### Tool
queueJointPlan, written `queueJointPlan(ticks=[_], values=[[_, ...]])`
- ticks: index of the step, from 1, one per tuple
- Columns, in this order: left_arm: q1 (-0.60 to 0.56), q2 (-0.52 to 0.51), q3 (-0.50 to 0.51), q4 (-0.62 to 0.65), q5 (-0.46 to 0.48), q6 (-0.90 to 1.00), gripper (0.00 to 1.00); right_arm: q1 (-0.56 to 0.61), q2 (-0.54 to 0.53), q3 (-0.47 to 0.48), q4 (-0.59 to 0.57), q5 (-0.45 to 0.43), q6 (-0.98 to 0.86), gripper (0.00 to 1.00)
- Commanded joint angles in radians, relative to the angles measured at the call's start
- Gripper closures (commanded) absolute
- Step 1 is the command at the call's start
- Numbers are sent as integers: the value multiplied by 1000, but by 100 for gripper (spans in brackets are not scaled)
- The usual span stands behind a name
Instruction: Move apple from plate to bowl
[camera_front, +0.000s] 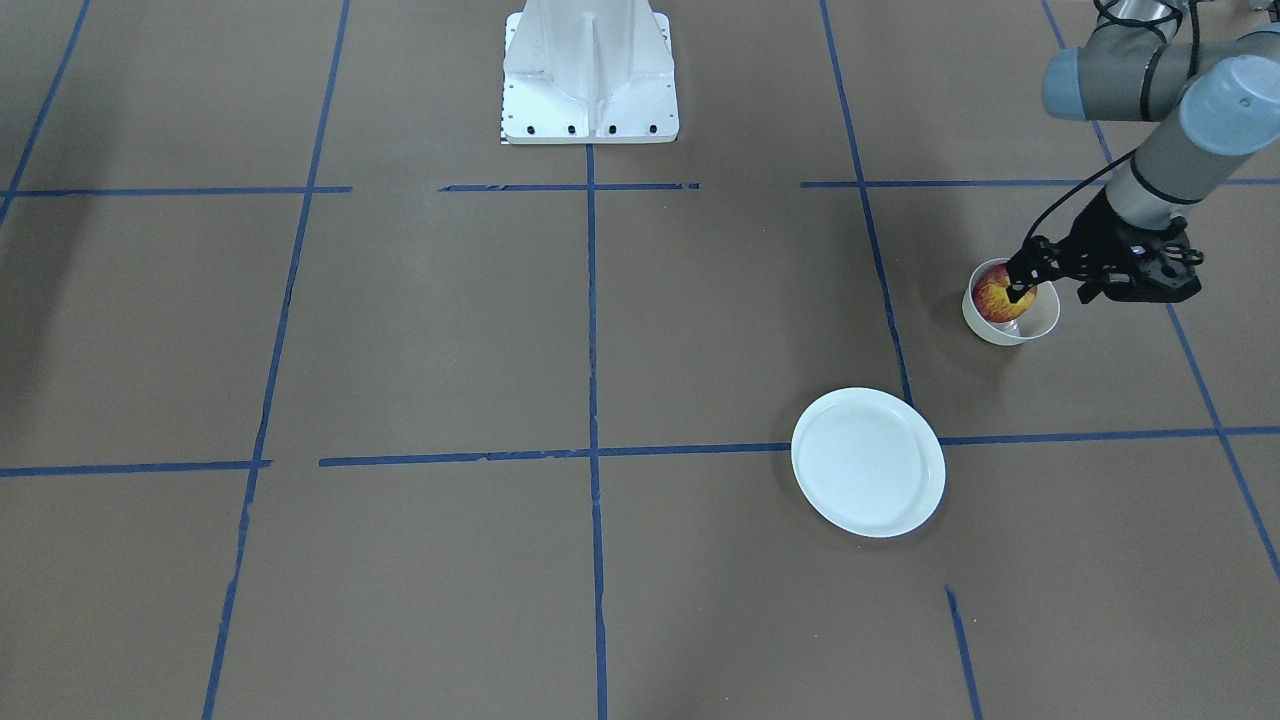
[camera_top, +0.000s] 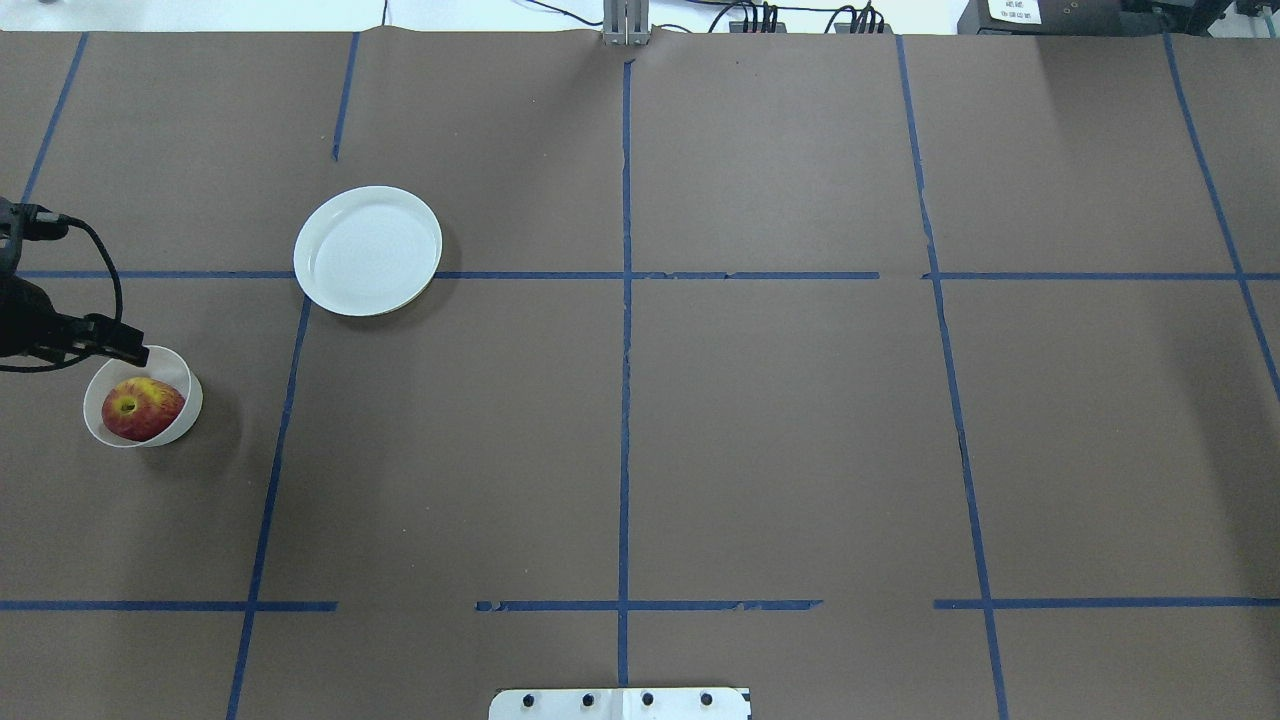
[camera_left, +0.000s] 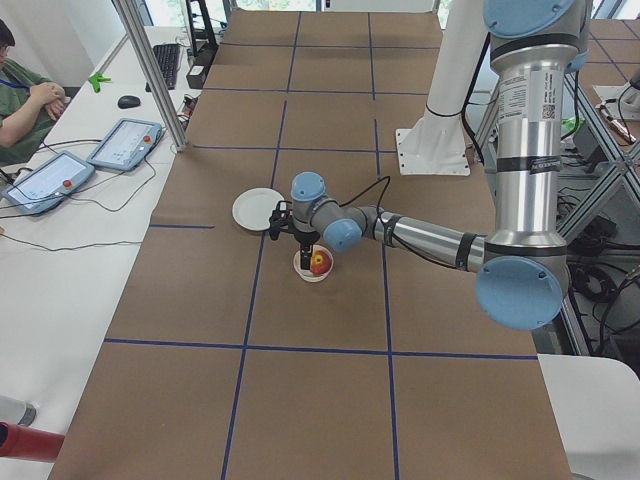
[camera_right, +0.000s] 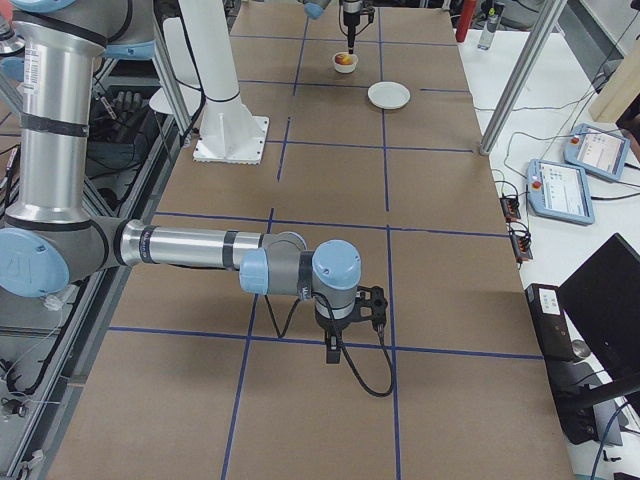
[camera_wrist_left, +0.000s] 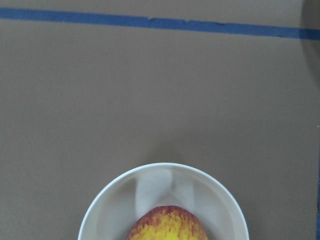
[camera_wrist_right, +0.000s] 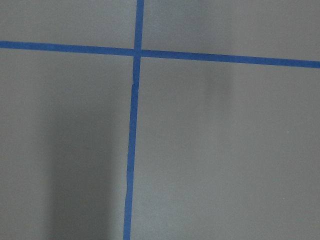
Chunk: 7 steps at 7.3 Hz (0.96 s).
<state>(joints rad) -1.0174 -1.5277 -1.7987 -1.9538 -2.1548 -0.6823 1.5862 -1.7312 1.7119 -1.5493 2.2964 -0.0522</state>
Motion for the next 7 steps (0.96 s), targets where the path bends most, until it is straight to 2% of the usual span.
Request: queueJointPlan(ticks=[1,2,3,4,5,7], values=[[-239,-25,-24,259,-2,462,1,0,-1,0,0,0,0,0],[-394,-46,-42,391,-23,591,0,0,-1,0,0,0,0,0],[-494,-49,-39,500,-99,683,0,0,1,0,0,0,0,0],[-551,-30,-24,533,-193,691,0,0,-1,0,0,0,0,0],[-575,34,-18,518,-235,701,0,0,-1,0,0,0,0,0],[-576,99,-11,518,-237,757,0,0,-1,0,0,0,0,0]])
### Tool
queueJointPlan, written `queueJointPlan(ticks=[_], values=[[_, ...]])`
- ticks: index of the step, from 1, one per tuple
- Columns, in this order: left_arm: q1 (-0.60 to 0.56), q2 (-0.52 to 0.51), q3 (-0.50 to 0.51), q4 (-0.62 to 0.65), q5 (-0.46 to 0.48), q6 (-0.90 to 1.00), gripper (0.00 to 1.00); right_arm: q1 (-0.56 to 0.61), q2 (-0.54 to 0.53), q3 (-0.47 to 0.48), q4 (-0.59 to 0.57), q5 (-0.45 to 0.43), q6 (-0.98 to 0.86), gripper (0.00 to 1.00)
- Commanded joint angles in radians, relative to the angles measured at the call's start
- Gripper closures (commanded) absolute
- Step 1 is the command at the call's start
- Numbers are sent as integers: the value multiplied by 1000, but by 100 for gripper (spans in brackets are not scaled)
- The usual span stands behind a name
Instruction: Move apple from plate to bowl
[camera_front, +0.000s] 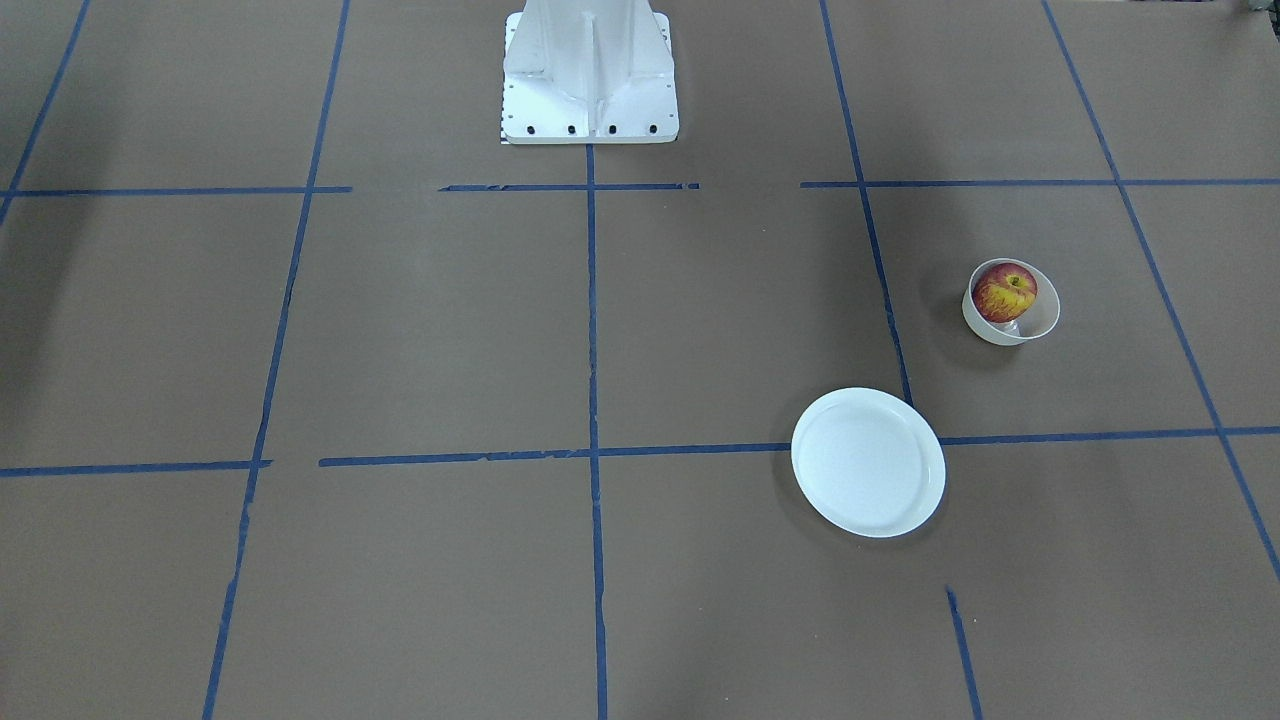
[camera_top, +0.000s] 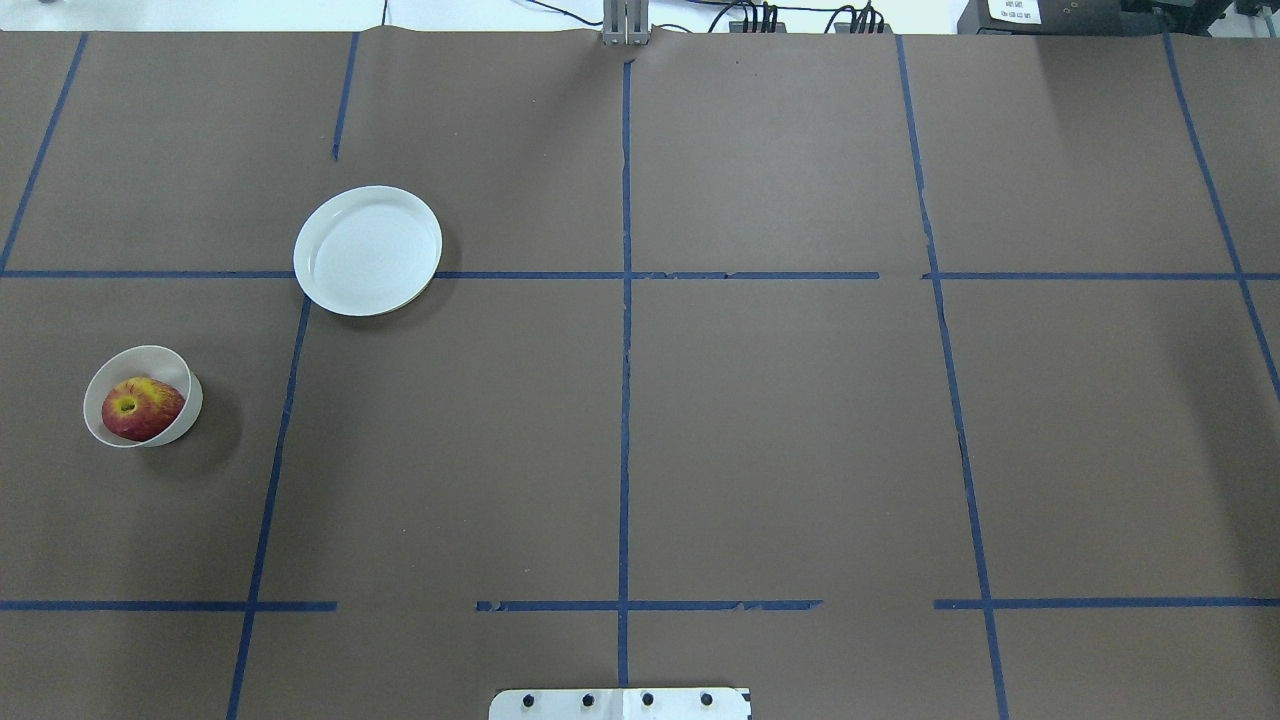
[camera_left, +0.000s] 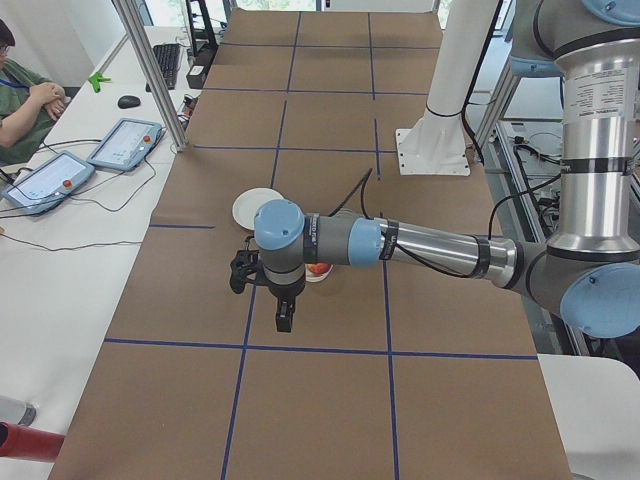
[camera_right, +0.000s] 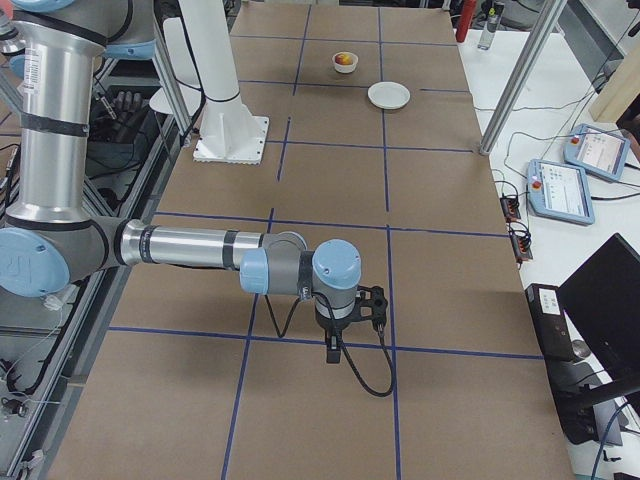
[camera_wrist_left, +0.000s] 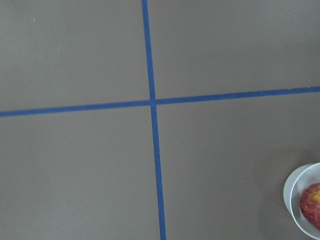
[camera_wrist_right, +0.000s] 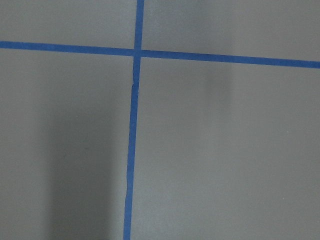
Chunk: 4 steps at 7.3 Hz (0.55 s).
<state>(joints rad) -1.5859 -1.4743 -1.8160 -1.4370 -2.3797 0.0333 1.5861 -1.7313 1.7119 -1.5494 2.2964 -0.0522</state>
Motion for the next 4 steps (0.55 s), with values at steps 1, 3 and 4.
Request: queueJointPlan(ticks=[1,3,4], values=[[-9,46,3,3,-12,43,0,0,1,0,0,0,0,0],[-11,39,9,1,-3,43,0,0,-1,0,0,0,0,0],[-16,29,7,1,0,42,0,0,-1,0,0,0,0,0]])
